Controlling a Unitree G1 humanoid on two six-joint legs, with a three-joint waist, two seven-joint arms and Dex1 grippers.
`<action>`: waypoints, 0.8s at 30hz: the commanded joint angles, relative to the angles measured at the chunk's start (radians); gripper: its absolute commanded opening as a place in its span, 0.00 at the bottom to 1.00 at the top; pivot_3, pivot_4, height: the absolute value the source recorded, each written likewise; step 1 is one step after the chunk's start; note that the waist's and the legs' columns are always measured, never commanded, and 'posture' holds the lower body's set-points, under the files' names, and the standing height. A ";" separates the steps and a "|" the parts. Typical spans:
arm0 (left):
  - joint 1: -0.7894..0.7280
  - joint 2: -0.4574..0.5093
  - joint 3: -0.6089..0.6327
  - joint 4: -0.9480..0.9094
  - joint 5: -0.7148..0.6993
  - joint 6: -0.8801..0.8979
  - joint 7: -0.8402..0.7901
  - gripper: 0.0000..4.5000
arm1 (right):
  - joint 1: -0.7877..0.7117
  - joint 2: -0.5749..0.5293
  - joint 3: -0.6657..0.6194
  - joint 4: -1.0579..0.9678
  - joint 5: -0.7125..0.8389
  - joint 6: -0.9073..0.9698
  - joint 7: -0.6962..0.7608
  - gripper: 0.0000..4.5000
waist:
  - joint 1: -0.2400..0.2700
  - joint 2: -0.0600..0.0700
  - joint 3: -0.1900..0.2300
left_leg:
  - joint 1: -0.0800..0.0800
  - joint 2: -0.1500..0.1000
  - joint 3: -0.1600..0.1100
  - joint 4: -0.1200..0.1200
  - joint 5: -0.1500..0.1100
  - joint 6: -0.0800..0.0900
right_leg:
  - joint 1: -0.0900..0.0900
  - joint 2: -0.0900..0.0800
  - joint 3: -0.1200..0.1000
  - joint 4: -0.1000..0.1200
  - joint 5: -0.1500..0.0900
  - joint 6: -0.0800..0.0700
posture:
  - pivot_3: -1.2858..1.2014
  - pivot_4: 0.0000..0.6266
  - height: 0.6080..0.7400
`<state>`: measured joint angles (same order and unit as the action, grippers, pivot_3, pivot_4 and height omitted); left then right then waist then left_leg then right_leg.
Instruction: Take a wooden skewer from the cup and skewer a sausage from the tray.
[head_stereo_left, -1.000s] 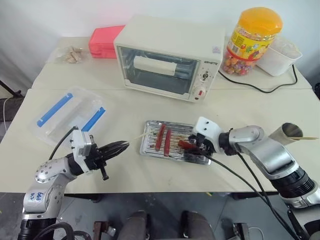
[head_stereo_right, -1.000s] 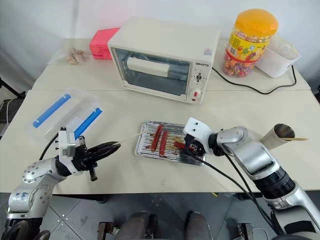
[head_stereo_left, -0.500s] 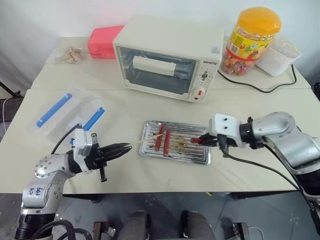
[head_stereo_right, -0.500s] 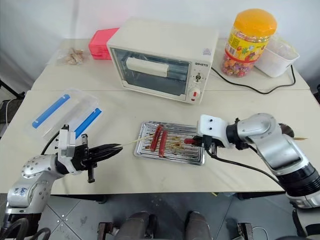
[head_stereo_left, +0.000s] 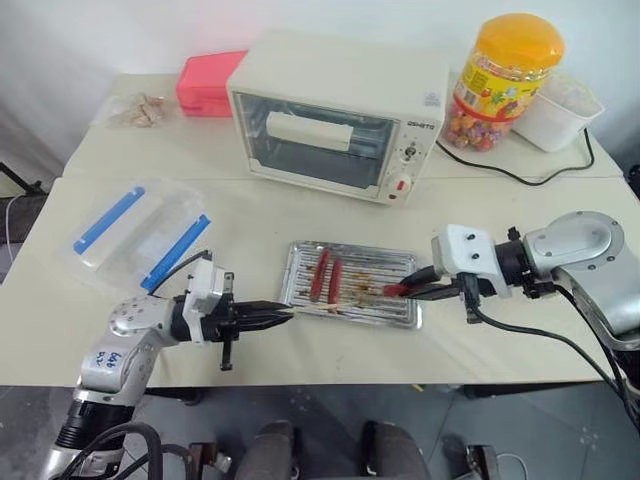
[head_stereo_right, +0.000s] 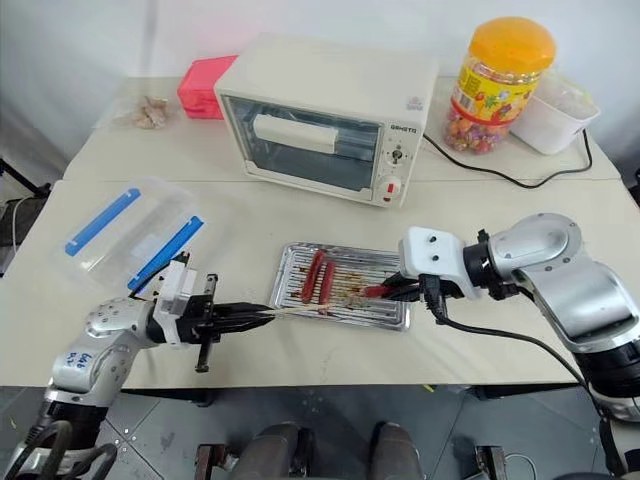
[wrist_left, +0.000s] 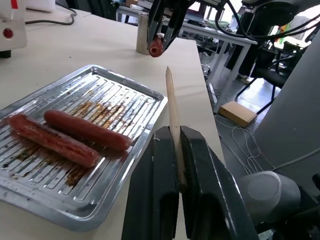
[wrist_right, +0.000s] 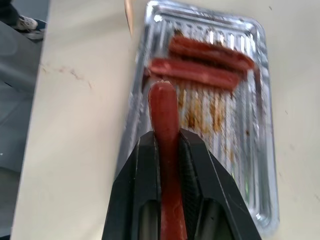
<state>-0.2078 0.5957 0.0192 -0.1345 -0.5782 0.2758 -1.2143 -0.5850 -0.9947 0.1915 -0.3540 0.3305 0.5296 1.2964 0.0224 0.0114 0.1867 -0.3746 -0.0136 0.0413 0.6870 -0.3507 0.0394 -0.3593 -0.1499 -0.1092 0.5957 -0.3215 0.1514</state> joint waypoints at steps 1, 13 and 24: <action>-0.025 -0.017 -0.002 0.017 0.011 -0.023 0.005 0.00 | -0.003 -0.001 -0.026 -0.044 0.023 0.018 -0.001 0.07 | 0.000 0.000 0.000 | 0.000 0.000 0.000 0.000 0.000 0.000 | 0.000 0.000 0.000 0.000 0.000 0.000 | 0.52 0.24 1.00; -0.042 -0.039 -0.009 0.033 0.019 -0.030 0.000 0.00 | -0.003 0.022 0.005 -0.054 0.012 0.041 -0.019 0.07 | -0.001 0.000 0.000 | 0.000 0.000 0.000 0.000 0.000 0.000 | 0.000 0.000 0.000 0.000 0.000 0.000 | 0.52 0.24 1.00; -0.033 -0.042 -0.007 0.022 0.018 -0.023 0.006 0.00 | 0.001 0.024 0.024 -0.022 -0.015 0.015 -0.020 0.07 | -0.002 0.000 0.000 | 0.000 0.000 0.000 0.000 0.000 0.000 | 0.000 0.000 0.000 0.000 0.000 0.000 | 0.52 0.24 1.00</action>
<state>-0.2388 0.5536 0.0090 -0.0996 -0.5574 0.2588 -1.2109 -0.5798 -0.9711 0.2302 -0.3623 0.3128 0.5510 1.2745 0.0209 0.0113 0.1867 -0.3746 -0.0140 0.0413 0.6873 -0.3507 0.0394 -0.3593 -0.1501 -0.1093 0.5959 -0.3215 0.1514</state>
